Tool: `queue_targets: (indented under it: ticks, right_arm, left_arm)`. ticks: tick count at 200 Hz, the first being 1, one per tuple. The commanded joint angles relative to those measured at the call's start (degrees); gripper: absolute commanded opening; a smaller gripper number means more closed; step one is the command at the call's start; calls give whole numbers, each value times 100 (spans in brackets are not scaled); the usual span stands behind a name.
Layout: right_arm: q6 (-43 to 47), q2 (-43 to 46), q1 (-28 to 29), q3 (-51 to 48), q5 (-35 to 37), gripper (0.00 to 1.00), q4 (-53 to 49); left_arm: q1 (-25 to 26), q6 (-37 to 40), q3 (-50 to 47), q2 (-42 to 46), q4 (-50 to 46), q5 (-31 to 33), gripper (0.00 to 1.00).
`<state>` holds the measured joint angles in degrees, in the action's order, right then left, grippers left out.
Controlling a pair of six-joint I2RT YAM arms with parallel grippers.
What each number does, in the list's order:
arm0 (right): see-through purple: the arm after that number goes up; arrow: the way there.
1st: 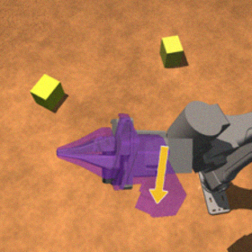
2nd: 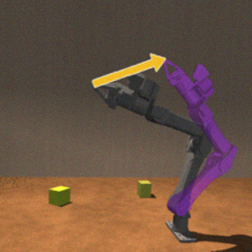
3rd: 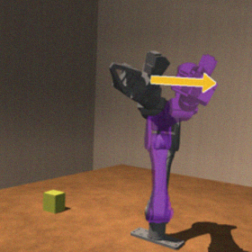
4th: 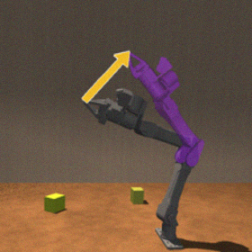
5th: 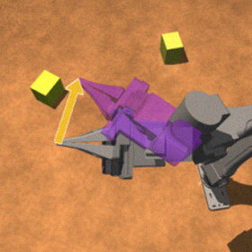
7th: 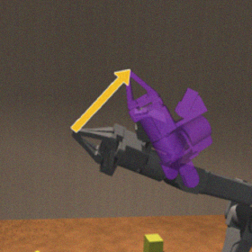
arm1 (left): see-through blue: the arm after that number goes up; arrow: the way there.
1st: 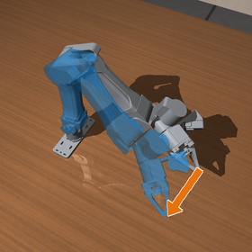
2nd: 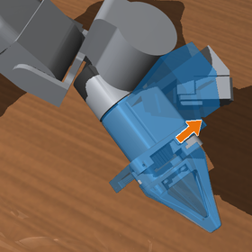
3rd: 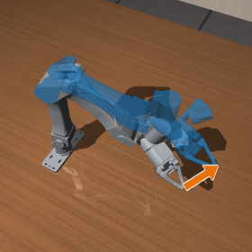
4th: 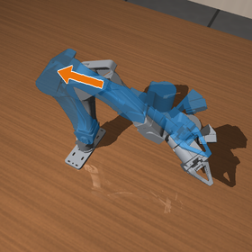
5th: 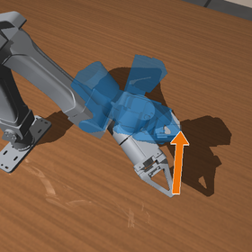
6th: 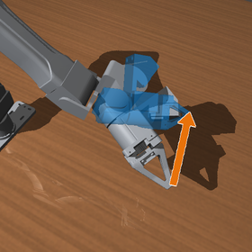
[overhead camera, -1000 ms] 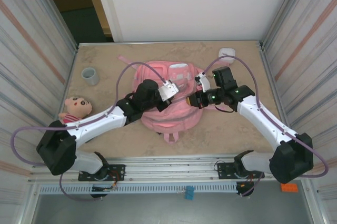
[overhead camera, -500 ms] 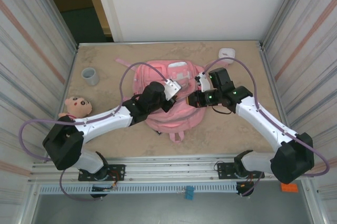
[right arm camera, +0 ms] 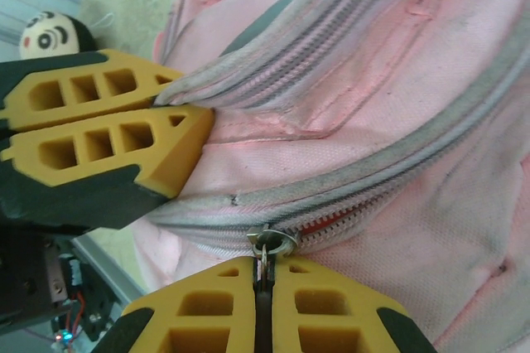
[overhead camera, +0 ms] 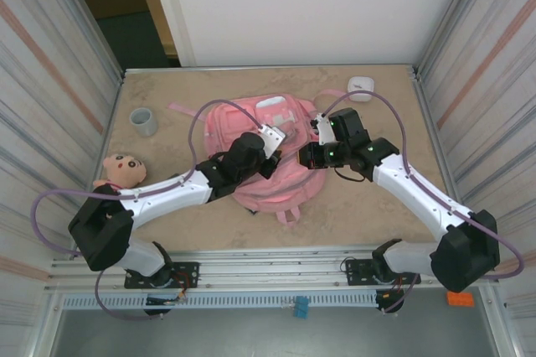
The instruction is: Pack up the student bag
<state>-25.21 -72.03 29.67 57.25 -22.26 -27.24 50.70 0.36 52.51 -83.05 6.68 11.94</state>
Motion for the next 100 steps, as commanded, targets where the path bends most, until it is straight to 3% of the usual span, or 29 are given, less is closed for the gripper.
queue_targets:
  ticks: [1,53,100]
  right_arm:
    - [66,-159,10,330,257,0,35]
    - [-33,-306,-146,254,293,0,124]
    - [-137,-342,-414,119,-150,0,189]
  left_arm:
    - [75,-449,55,91,-42,427,0]
    - [134,-250,377,5,-105,344,0]
    - [297,-156,1080,-588,-291,138,0]
